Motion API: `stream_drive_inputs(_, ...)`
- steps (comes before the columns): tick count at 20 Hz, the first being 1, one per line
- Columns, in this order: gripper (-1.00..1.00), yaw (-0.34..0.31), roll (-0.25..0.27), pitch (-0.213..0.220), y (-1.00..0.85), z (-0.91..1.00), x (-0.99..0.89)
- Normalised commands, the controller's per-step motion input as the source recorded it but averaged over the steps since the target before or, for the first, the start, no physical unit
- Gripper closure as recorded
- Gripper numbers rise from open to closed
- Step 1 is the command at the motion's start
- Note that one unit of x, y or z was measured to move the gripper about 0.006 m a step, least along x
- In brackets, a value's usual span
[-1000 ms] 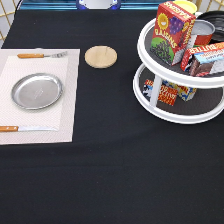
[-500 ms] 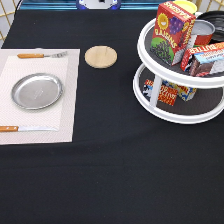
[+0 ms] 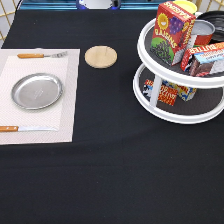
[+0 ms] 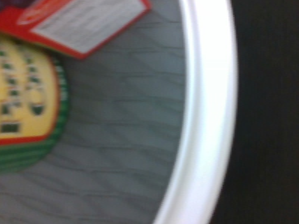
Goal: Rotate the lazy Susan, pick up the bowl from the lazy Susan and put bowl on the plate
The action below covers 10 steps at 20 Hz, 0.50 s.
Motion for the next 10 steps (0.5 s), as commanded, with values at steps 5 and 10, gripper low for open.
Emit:
stream_drive_inputs(5,-1.00,-0.001,0.093,0.000,0.37,0.04,0.07)
stream_drive_inputs(10,-1.00,-0.029,0.197,0.000,0.04,-0.02,0.14)
